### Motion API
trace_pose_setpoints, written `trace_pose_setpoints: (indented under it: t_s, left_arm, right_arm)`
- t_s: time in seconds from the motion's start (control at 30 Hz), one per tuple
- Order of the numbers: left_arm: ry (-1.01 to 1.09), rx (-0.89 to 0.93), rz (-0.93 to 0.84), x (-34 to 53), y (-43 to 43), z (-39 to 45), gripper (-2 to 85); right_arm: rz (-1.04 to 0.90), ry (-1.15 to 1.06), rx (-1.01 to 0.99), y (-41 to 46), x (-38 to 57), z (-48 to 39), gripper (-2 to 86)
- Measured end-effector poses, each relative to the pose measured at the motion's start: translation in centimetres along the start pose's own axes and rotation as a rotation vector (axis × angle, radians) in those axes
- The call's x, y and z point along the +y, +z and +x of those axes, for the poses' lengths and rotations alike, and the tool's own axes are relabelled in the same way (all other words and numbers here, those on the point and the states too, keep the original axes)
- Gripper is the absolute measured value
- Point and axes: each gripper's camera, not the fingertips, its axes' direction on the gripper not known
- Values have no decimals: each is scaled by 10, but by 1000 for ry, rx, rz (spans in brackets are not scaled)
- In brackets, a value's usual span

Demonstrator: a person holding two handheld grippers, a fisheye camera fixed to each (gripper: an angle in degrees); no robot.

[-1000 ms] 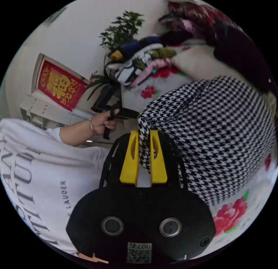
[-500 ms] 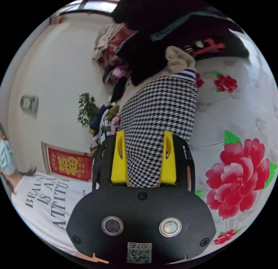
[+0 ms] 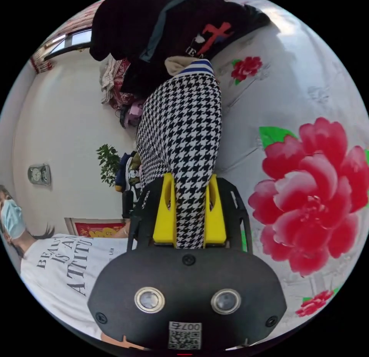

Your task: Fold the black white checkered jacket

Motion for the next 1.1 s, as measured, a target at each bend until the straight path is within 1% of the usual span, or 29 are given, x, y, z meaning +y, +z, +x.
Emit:
trace_pose_setpoints:
  t_s: [0.03,0.1,0.17,0.2,0.23,0.27,0.3,0.37,0.47,0.5,0.57,0.6,0.67,0.73,0.77,0.8,0.83,0.87,0.9,0.93,0.97,1.0,1.03,1.1]
  left_arm:
    - [16,12,-27,-8,7,3,133]
    - [85,53,-142,-43,46,20,132]
    - [141,52,-211,-71,80,40,130]
    - [203,45,-248,-90,101,56,126]
    - [231,39,-261,-98,110,64,123]
    - [263,25,-288,-115,128,76,116]
    - [259,28,-293,-131,142,83,109]
    - [231,53,-277,-153,157,89,98]
    - [259,86,-291,-176,184,103,70]
    - [316,61,-314,-176,193,114,64]
    - [393,0,-319,-164,196,128,65]
    - [427,-2,-312,-151,188,129,76]
    - [428,-16,-265,-131,163,119,83]
    - [356,-90,-182,-114,129,94,83]
    - [264,-144,-118,-108,105,72,81]
    - [171,-156,-38,-103,82,51,81]
    - [130,-148,-3,-103,74,41,82]
    - [72,-117,44,-105,64,26,81]
    - [62,-97,65,-112,65,20,80]
    - [65,-100,59,-117,70,19,78]
    - [79,-119,17,-130,85,21,73]
    - [93,-159,-26,-145,104,27,63]
    - [111,-181,-31,-151,110,33,58]
    - [191,-267,-75,-181,138,59,50]
  right_arm:
    - [53,-4,50,-21,8,1,114]
    - [161,48,107,-56,22,9,116]
    - [301,112,206,-110,50,15,119]
    - [328,107,238,-120,59,11,120]
    - [366,85,329,-135,80,0,123]
    - [370,51,424,-139,99,-15,124]
    - [365,25,462,-137,107,-24,125]
    - [346,-110,585,-118,120,-60,129]
    - [355,-258,738,-92,89,-96,135]
    - [339,-266,739,-87,80,-98,138]
    - [211,-226,690,-70,53,-92,146]
    - [205,-211,677,-69,52,-90,149]
    - [309,-136,599,-81,72,-78,153]
    - [379,-43,513,-93,91,-64,160]
    - [352,46,479,-93,97,-51,166]
    - [318,81,462,-90,98,-44,168]
    - [247,124,413,-81,101,-33,172]
    - [218,132,368,-72,104,-28,172]
    - [212,131,351,-68,104,-27,172]
    - [200,132,326,-59,103,-24,171]
    - [186,148,293,-51,100,-18,169]
    - [182,157,279,-49,97,-15,168]
    - [186,163,267,-48,94,-13,166]
    - [234,147,307,-52,91,-14,160]
